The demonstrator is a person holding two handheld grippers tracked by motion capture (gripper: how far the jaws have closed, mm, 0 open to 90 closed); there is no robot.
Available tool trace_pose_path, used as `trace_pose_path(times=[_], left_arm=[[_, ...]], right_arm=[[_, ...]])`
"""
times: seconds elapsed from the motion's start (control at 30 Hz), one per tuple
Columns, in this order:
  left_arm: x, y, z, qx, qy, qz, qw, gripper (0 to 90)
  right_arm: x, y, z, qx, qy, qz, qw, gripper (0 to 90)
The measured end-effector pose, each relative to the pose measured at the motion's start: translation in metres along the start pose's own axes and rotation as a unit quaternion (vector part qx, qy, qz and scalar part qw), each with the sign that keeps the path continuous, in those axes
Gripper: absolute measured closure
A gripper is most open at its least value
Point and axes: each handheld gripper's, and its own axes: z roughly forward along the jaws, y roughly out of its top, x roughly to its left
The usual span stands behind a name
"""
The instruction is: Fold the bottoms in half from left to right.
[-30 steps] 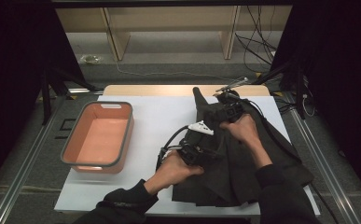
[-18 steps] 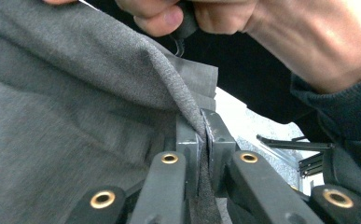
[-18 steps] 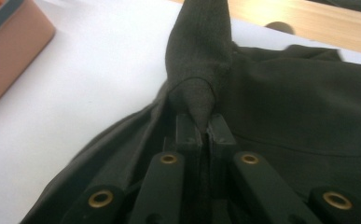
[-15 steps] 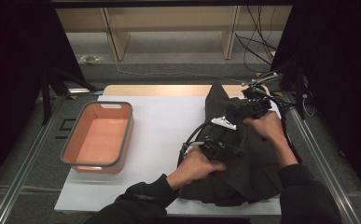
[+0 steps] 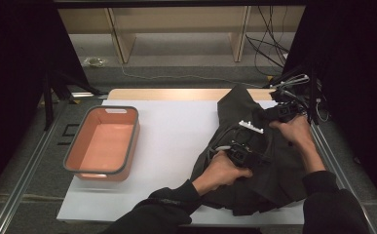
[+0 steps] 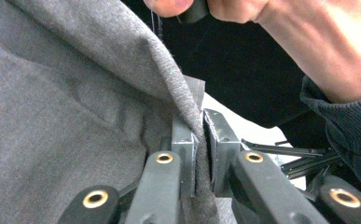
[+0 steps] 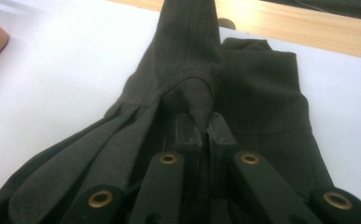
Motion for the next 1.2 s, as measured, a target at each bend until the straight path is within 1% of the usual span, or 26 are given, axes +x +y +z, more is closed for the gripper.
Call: trace_pose_path(times=[0.1,0.17,0.2,0.3,0.37,0.43,0.57,0.63,0.67,0.7,0.77,0.8,0.83,0.87,0.9,0.93,0.97,1.0,1.03,1.07,1.17,1.2], left_arm=[[0.000,0.000,0.007,0.003,-0.005,-0.006,1.0000,79.9],[-0.001,-0.001,0.011,0.009,-0.007,-0.005,0.9999,78.2],[-0.002,-0.002,0.014,0.011,-0.012,-0.008,0.9998,76.8],[-0.002,-0.005,0.019,0.018,-0.013,-0.008,0.9997,75.7],[-0.001,-0.008,0.023,0.021,-0.020,-0.014,0.9995,73.5],[-0.001,-0.010,0.026,0.028,-0.036,-0.022,0.9987,69.7],[-0.008,-0.011,0.024,0.026,-0.054,-0.010,0.9981,61.6],[-0.010,-0.012,0.020,0.026,-0.056,-0.004,0.9981,58.3],[-0.010,-0.012,0.017,0.027,-0.053,0.001,0.9982,56.6],[-0.009,-0.013,0.014,0.027,-0.049,0.003,0.9984,55.8],[-0.003,-0.016,0.005,0.024,-0.031,0.012,0.9991,53.3],[0.002,-0.018,-0.001,0.023,-0.015,0.012,0.9996,52.1],[0.006,-0.020,-0.005,0.022,-0.005,0.011,0.9997,50.3],[0.012,-0.023,-0.011,0.021,0.009,0.013,0.9996,49.3],[0.016,-0.025,-0.015,0.020,0.017,0.014,0.9996,48.6],[0.022,-0.028,-0.022,0.014,0.034,0.016,0.9992,47.7],[0.026,-0.030,-0.026,0.009,0.042,0.015,0.9990,46.5],[0.032,-0.034,-0.032,0.008,0.056,0.016,0.9983,45.8],[0.036,-0.036,-0.035,0.006,0.065,0.016,0.9978,45.2],[0.043,-0.040,-0.040,0.002,0.077,0.012,0.9969,44.8],[0.057,-0.049,-0.047,0.002,0.097,0.000,0.9952,42.7],[0.062,-0.053,-0.050,0.008,0.108,-0.002,0.9942,42.1]], right_arm=[[-0.006,-0.002,0.002,0.001,-0.003,0.007,1.0000,86.4],[-0.010,-0.003,0.002,0.003,-0.005,0.009,0.9999,86.3],[-0.011,-0.003,0.002,0.003,-0.006,0.010,0.9999,86.2],[-0.014,-0.005,0.003,0.004,-0.008,0.010,0.9999,86.1],[-0.016,-0.006,0.005,0.007,-0.011,0.007,0.9999,86.0],[-0.018,-0.008,0.007,0.010,-0.013,0.007,0.9998,85.7],[-0.024,-0.011,0.011,0.015,-0.015,0.012,0.9997,84.9],[-0.028,-0.014,0.013,0.021,-0.018,0.016,0.9995,84.7],[-0.030,-0.016,0.014,0.022,-0.020,0.017,0.9994,84.6],[-0.032,-0.018,0.014,0.023,-0.021,0.018,0.9994,84.6],[-0.036,-0.022,0.015,0.024,-0.024,0.019,0.9993,84.5],[-0.038,-0.023,0.015,0.026,-0.025,0.019,0.9992,84.5],[-0.040,-0.025,0.015,0.028,-0.029,0.018,0.9990,84.6],[-0.042,-0.026,0.016,0.031,-0.030,0.019,0.9989,84.6],[-0.045,-0.028,0.016,0.031,-0.032,0.023,0.9987,84.7],[-0.047,-0.029,0.017,0.032,-0.034,0.024,0.9986,84.8],[-0.050,-0.031,0.017,0.036,-0.036,0.028,0.9983,84.9],[-0.052,-0.031,0.018,0.037,-0.038,0.028,0.9982,85.1],[-0.054,-0.032,0.018,0.040,-0.041,0.028,0.9980,85.3],[-0.055,-0.032,0.019,0.042,-0.043,0.027,0.9978,85.5],[-0.059,-0.031,0.018,0.045,-0.052,0.026,0.9973,85.7],[-0.060,-0.031,0.018,0.046,-0.055,0.024,0.9971,85.7]])
